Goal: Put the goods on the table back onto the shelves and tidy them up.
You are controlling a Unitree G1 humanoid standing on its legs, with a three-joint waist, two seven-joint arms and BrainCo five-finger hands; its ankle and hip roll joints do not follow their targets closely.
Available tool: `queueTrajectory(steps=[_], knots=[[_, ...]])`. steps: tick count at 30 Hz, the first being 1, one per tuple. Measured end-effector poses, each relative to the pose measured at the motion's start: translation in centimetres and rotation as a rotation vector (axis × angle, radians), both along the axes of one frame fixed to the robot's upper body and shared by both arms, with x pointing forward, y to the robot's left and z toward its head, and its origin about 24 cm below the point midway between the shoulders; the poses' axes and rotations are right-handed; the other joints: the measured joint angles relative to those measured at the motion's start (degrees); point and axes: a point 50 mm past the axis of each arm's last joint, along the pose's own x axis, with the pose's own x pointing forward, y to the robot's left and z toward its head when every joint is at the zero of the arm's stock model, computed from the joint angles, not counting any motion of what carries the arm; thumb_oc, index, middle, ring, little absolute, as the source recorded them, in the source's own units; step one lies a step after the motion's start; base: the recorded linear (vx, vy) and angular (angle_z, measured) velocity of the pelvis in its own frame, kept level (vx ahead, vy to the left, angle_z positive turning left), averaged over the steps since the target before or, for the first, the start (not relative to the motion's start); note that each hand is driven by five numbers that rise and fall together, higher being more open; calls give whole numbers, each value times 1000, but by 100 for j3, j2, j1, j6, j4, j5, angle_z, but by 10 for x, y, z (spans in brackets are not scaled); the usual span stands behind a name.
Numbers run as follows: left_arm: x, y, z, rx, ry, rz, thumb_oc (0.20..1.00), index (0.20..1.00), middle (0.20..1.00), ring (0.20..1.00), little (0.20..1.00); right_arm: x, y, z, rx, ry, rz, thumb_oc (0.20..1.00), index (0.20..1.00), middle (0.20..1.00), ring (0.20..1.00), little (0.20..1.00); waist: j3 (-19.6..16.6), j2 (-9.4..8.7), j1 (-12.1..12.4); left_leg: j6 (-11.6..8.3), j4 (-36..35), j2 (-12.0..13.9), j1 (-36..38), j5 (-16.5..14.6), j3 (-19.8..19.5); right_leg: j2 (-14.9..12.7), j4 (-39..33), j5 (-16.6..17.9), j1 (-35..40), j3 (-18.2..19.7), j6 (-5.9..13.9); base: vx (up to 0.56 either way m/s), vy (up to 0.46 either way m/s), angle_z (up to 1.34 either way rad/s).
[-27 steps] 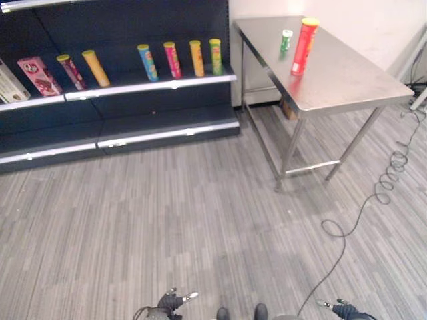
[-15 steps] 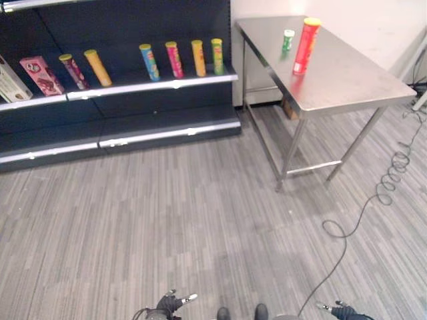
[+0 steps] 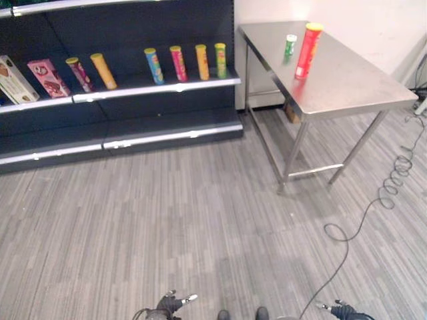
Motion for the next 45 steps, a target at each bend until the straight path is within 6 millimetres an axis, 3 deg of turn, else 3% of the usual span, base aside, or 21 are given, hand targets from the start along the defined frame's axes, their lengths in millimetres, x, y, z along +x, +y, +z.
queueTrajectory(steps=[9, 16, 17, 18, 20, 21, 24, 26, 27, 29, 32, 34, 36, 38, 39, 40, 42, 43, 44, 45], knots=[[-3, 1, -1, 3, 12, 3, 1000, 1000, 1000, 1000, 1000, -1, 0, 0, 0, 3, 0, 1000, 1000, 1000, 1000, 1000, -71, -12, 9, 26, -1, -41, -191, 15, 6, -30, 4, 26, -205, 23, 27, -8, 56, -1], [4, 2, 1, 14, 2, -20, 1000, 1000, 1000, 1000, 1000, 14, 0, 3, -2, -29, 20, 1000, 1000, 1000, 1000, 1000, 66, -10, 11, 84, -4, -85, -374, 46, 104, -75, 125, 92, -474, 96, 113, -6, 146, -9], [13, 0, 3, 11, -19, -26, 1000, 1000, 1000, 1000, 1000, 26, -3, 8, -12, -59, 28, 1000, 1000, 1000, 1000, 1000, 249, 132, 49, 185, -7, -51, -372, 54, 159, -71, 829, 17, -847, 154, 266, 25, 446, -23], [30, -2, 8, 14, -56, -50, 1000, 1000, 1000, 1000, 1000, 34, -11, 13, -33, -78, 34, 1000, 1000, 1000, 1000, 1000, 490, 318, -32, 251, -4, -7, -296, 15, 124, -165, 2177, -132, -1419, 180, 483, 65, 366, -24], [39, 1, 12, 31, -79, -80, 1000, 1000, 1000, 1000, 1000, 33, -15, 14, -46, -76, 44, 1000, 1000, 1000, 1000, 1000, 680, 234, -99, 406, 35, -211, -59, 3, 13, -573, 4390, -250, -2400, 344, 560, 78, 157, 24], [40, 4, 13, 38, -83, -81, 1000, 1000, 1000, 1000, 1000, 27, -16, 12, -46, -60, 38, 1000, 1000, 1000, 1000, 1000, 680, 202, -193, 526, 91, -319, -70, -61, -6, -704, 4711, -334, -2680, 615, 618, 104, 31, 43], [38, 3, 13, 38, -82, -89, 1000, 1000, 1000, 1000, 1000, 20, -17, 11, -47, -43, 32, 1000, 1000, 1000, 1000, 1000, 681, 216, -174, 603, 63, -380, -78, -49, 26, -749, 4270, -361, -3212, 906, 702, 235, -28, 4], [31, 7, 11, 47, -51, -78, 1000, 1000, 1000, 1000, 1000, 20, -16, 11, -45, -45, 30, 1000, 1000, 1000, 1000, 1000, 685, 225, -183, 538, 71, -417, -128, -83, -55, -673, 2563, -405, -3008, 1063, 904, 255, -55, -1], [33, 11, 12, 55, -59, -69, 1000, 1000, 1000, 1000, 1000, 15, -17, 9, -44, -32, 22, 1000, 1000, 1000, 1000, 1000, 695, 81, -235, 528, 49, -559, -80, -98, -105, -725, 1589, -280, -2880, 1049, 1025, 407, -92, 31], [34, 13, 13, 59, -58, -63, 1000, 1000, 1000, 1000, 1000, 13, -16, 8, -39, -30, 5, 1000, 1000, 1000, 1000, 1000, 693, -1, -357, 555, 76, -675, -57, -186, -244, -805, 262, 35, -2619, 853, 1197, 316, -77, 37], [31, 8, 11, 45, -55, -63, 1000, 1000, 1000, 1000, 1000, 10, -14, 7, -31, -20, 3, 1000, 1000, 1000, 1000, 1000, 725, -67, -475, 631, 36, -710, 290, -374, -379, -805, -30, 344, -2439, 240, 1116, 283, -97, 23], [28, 8, 10, 45, -46, -64, 1000, 1000, 1000, 1000, 1000, 10, -14, 7, -32, -21, 4, 1000, 1000, 1000, 1000, 1000, 656, -97, -454, 477, 61, -705, 506, -631, -415, -733, -15, 445, -2331, 14, 1042, 456, -186, 5], [30, 1, 9, 32, -54, -86, 1000, 1000, 1000, 1000, 1000, 4, -15, 6, -34, -5, 0, 1000, 1000, 1000, 1000, 1000, 517, 19, -529, 275, 39, -556, 825, -907, -700, -595, 132, 586, -2033, -99, 854, 550, -246, 57], [21, -8, 4, 13, -32, -100, 1000, 1000, 1000, 1000, 1000, 1, -16, 5, -33, 5, 3, 1000, 1000, 1000, 1000, 1000, 313, 291, -594, -27, 63, -167, 1164, -1095, -935, -297, 178, 783, -1628, -180, 539, 365, -179, 63], [18, -9, 3, 11, -23, -100, 1000, 1000, 1000, 1000, 1000, 2, -15, 5, -28, 2, 9, 1000, 1000, 1000, 1000, 1000, 191, 283, -625, -75, 228, -78, 1227, -1109, -1024, -237, 209, 995, -1468, -176, 294, 391, -218, 47], [14, -10, 1, 6, -6, -93, 1000, 1000, 1000, 1000, 1000, 4, -17, 6, -31, -5, 17, 1000, 1000, 1000, 1000, 1000, 111, 297, -597, -203, 543, -11, 1224, -1126, -1081, -176, 285, 991, -1328, -204, -44, 241, -146, 35], [7, -13, -2, -2, 12, -84, 1000, 1000, 1000, 1000, 1000, 20, -21, 13, -44, -58, 33, 1000, 1000, 1000, 1000, 1000, -60, 265, -574, -679, 1279, 46, 1074, -947, -1146, -129, 249, 714, -1014, -187, -106, 371, -231, 12], [5, -15, -3, -6, 20, -83, 1000, 1000, 1000, 1000, 1000, 23, -22, 14, -49, -72, 38, 1000, 1000, 1000, 1000, 1000, -123, 265, -557, -768, 1568, 76, 956, -979, -1154, -109, 212, 681, -950, -198, -145, 481, -337, 31], [10, -16, -2, -11, 9, -87, 1000, 1000, 1000, 1000, 1000, 33, -25, 20, -56, -128, 54, 1000, 1000, 1000, 1000, 1000, -196, 262, -584, -931, 2524, 222, 564, -858, -1157, -6, 160, 327, -643, -194, -260, 422, -340, 39], [15, -15, -1, -8, -2, -88, 1000, 1000, 1000, 1000, 1000, 33, -25, 20, -57, -128, 56, 1000, 1000, 1000, 1000, 1000, -204, 256, -579, -1131, 3381, 303, 203, -882, -1099, 73, 113, 282, -501, -256, -309, 275, -284, 47]])
